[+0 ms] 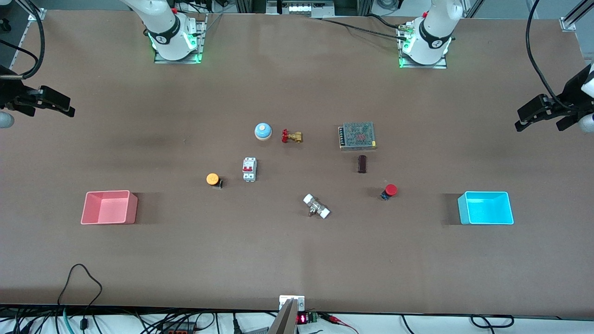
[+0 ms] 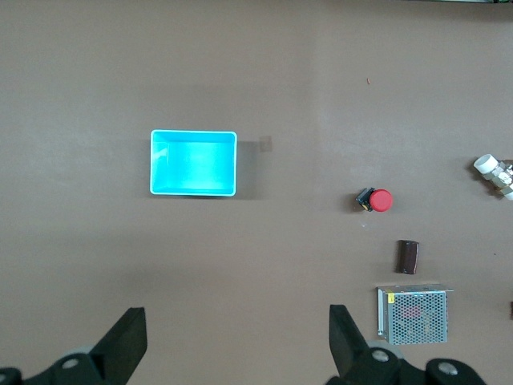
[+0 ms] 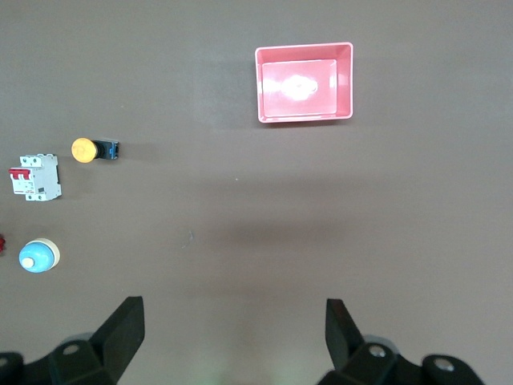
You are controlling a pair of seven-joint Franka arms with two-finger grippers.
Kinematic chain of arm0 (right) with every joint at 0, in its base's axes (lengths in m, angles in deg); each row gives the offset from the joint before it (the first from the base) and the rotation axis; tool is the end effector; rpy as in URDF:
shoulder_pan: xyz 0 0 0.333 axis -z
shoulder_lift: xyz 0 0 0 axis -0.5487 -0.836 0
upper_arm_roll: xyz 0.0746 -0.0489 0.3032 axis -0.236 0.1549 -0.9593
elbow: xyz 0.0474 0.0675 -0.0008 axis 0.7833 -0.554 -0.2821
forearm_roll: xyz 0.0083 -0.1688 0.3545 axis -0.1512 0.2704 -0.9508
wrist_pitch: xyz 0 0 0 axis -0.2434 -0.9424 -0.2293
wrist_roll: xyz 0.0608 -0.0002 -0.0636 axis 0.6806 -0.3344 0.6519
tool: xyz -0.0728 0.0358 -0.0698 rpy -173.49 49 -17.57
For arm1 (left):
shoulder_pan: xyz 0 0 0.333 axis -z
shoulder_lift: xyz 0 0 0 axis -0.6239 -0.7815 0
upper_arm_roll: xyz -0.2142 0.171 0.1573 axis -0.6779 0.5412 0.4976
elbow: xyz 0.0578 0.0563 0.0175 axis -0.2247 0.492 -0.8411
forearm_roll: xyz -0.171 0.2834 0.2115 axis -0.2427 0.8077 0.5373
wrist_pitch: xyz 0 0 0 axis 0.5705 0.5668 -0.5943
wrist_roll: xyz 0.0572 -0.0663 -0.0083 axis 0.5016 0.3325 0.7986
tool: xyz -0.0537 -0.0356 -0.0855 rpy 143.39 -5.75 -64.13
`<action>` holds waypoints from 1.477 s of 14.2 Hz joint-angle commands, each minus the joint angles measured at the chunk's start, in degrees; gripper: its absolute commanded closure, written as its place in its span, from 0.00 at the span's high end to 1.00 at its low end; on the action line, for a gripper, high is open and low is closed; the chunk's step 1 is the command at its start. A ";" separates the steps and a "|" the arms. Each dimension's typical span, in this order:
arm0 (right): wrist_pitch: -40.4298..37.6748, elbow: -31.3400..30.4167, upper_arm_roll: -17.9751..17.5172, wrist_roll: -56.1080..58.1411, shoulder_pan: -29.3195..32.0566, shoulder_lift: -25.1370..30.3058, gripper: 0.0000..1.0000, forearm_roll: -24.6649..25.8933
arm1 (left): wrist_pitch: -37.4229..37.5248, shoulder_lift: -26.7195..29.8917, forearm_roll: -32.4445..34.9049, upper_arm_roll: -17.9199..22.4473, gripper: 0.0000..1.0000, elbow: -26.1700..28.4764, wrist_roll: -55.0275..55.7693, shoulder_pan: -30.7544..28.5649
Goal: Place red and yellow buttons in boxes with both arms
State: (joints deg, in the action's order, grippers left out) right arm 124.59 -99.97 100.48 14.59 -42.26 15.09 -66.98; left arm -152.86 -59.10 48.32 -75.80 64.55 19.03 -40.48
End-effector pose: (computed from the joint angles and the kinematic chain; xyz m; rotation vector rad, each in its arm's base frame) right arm 0.5567 -0.0311 0.5963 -3.1353 0.0221 0.1100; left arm 0.5612 0.0171 0.6126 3.1202 0.0668 0.1335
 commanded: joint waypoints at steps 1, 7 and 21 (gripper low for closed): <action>-1.10 -0.29 0.44 0.63 -0.15 1.21 1.00 0.41 | 1.35 -0.44 0.92 -0.41 1.00 -1.31 0.56 -0.14; 1.26 -0.20 -0.09 -0.33 -2.08 -2.29 1.00 -0.12 | 1.09 -0.79 0.92 -0.41 1.00 -1.31 0.82 -0.14; 16.90 7.71 -0.26 -5.78 -19.57 -29.53 1.00 -3.54 | -14.02 -20.20 0.75 -6.13 1.00 1.24 20.32 5.56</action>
State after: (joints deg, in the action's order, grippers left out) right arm 140.90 -96.16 99.79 9.21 -61.11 -10.42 -68.97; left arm -164.61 -77.21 48.31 -81.83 65.73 36.13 -36.48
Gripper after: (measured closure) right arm 0.000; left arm 0.000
